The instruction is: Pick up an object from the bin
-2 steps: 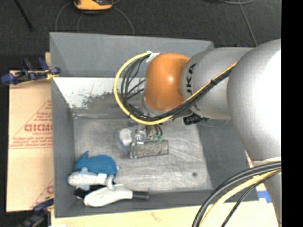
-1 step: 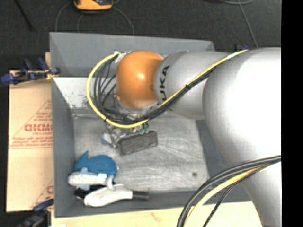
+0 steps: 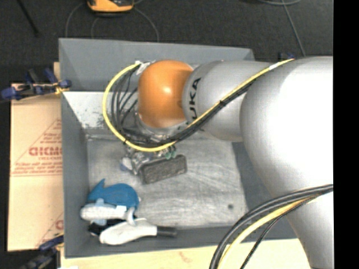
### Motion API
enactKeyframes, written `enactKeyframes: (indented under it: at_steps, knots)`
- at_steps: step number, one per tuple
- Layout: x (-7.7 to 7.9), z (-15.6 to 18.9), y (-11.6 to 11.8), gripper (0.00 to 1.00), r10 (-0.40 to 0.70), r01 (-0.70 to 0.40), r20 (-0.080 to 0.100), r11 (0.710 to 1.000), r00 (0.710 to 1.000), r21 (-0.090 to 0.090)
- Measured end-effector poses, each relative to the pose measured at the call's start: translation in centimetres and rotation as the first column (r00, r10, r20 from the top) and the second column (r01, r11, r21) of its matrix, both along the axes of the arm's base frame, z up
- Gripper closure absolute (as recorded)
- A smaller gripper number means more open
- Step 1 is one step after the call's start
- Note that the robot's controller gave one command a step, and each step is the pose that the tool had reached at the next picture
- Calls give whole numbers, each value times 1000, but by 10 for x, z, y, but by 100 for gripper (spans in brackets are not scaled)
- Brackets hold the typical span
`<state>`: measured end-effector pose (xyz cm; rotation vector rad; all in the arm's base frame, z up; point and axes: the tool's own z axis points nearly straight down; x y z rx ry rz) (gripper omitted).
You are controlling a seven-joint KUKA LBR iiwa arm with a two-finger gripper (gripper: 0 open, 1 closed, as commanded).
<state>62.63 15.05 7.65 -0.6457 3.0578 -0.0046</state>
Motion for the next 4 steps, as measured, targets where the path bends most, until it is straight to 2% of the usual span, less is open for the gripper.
enactKeyframes:
  at_steps: [1, 2, 3, 4]
  knots:
    - [-10, 35, -7, 100, 15, -15, -19, 1000, 1000, -1]
    - [6, 68, -16, 100, 18, -18, -3, 1000, 1000, 1]
    - [5, 72, -11, 100, 18, -18, -19, 1000, 1000, -1]
    - [-3, 123, -14, 100, 21, -21, -16, 1000, 1000, -1]
